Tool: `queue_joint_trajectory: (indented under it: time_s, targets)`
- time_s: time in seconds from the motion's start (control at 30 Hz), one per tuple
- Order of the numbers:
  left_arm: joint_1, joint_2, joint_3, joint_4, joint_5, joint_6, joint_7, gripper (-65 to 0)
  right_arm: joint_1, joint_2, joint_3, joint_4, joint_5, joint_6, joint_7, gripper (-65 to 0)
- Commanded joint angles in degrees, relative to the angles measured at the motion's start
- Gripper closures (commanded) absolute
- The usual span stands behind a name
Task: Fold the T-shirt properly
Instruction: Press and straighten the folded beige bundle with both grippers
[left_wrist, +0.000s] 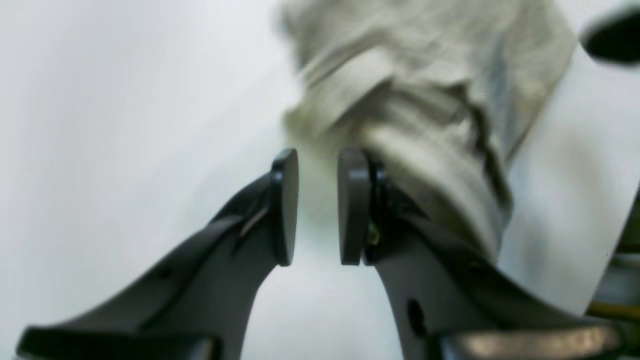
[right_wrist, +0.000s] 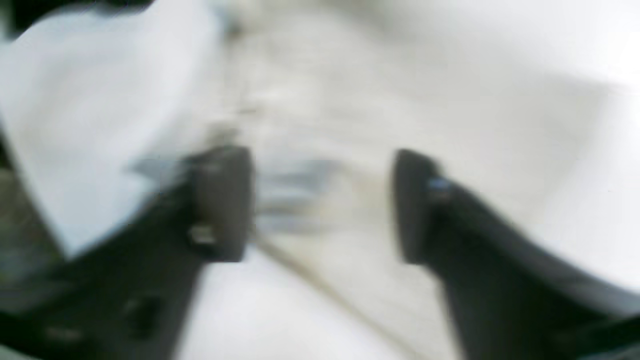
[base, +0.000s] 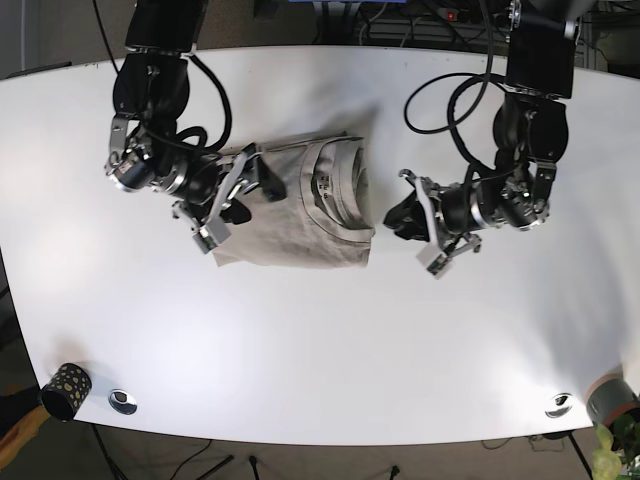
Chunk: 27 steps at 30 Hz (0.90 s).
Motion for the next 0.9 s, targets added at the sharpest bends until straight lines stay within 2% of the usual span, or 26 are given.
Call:
queue_joint_trajectory:
  time_s: [0.0, 0.07, 0.17, 0.3, 0.47, 0.6, 0.7, 0.87]
  targets:
    - [-1.2, 2.5, 1.7, 1.0, 2.0, -0.5, -1.1, -12.5, 3.7, 0.8, 0.7, -2.4, 1.5, 0.34, 1.4, -23.9]
    - [-1.2, 5.0, 3.9, 1.0, 4.6, -0.6, -1.1, -12.5, 6.5, 2.1, 1.7, -6.0, 1.5, 0.34, 1.5, -14.7]
    - [-1.1, 8.8, 6.3, 1.0, 7.3, -0.6, -1.1, -12.5, 10.3, 3.6, 1.8, -12.3, 1.3, 0.34, 2.8, -6.5]
    - [0.8, 11.9, 7.8, 1.0, 8.9, -0.6, -1.1, -12.5, 13.6, 5.7, 1.4, -19.6, 1.3, 0.34, 6.7, -6.5]
    - [3.9, 13.0, 8.1, 1.0, 10.8, -0.6, -1.1, -12.5, 17.4, 7.3, 0.3, -29.0, -0.3, 0.34, 11.0, -6.5]
    - [5.8, 12.4, 7.8, 0.9, 11.7, -0.6, -1.1, -12.5, 18.9, 7.3, -4.0, -33.9, -6.7, 0.34, 17.4, -6.3]
    - [6.0, 9.9, 7.9, -0.7, 11.5, -0.6, -1.1, -12.5, 18.8, 6.8, -4.3, -36.7, -11.8, 0.34, 22.3, -6.3]
    - [2.0, 6.3, 8.0, -11.1, 11.6, -0.6, -3.8, -12.5, 18.4, 7.0, -4.3, -38.6, -14.1, 0.34, 24.6, -6.0]
